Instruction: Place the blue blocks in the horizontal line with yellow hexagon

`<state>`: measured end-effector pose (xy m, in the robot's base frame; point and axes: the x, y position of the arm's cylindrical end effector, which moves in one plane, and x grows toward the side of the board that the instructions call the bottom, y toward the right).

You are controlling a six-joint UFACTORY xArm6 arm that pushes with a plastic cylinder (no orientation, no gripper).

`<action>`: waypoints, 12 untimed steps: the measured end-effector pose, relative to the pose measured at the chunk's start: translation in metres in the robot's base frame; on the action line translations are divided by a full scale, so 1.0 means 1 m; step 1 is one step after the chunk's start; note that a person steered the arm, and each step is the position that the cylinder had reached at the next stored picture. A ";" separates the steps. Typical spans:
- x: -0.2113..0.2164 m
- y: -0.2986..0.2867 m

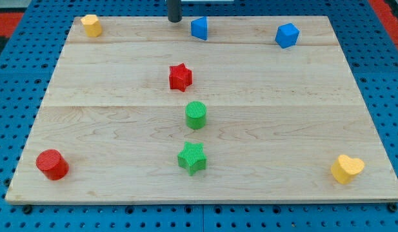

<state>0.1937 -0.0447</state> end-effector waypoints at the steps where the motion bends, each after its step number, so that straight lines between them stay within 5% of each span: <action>1: 0.001 0.048; 3: 0.010 0.132; 9: 0.047 0.146; 11: 0.105 0.170; 12: 0.095 0.203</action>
<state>0.2890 0.1585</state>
